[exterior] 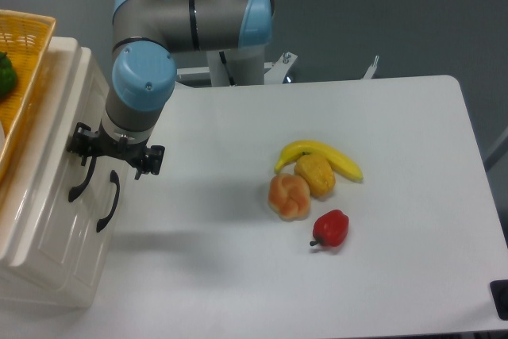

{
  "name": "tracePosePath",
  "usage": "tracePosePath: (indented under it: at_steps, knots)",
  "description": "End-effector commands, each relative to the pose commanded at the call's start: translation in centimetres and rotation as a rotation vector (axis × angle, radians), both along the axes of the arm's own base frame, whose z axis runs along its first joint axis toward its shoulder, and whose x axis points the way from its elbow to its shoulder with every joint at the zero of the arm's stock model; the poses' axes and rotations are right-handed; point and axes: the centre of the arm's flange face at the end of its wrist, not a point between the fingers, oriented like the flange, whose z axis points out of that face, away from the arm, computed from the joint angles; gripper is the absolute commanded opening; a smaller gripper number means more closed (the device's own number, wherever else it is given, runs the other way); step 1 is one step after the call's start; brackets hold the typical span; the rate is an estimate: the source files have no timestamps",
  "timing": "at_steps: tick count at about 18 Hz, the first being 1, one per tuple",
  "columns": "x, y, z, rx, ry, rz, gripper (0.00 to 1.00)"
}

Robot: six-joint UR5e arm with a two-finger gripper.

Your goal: Slide the top white drawer open

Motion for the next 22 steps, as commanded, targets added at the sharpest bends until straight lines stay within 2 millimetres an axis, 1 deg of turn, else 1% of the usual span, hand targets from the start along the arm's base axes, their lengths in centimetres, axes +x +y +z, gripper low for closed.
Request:
tracePosePath:
  at_steps: [5, 8, 13, 22]
  knots:
    - [0.12, -0.03, -0.15, -0.003, -0.002, -0.002, 1.0]
    - [-0.03, 0.12, -0.7, -0.013, -0.001, 0.0, 1.0]
    - [0.08, 0.16, -0.66, -0.016, 0.007, -0.004, 1.0]
    - [-0.6, -0.2, -0.72, -0.045, 0.062, -0.006, 1.0]
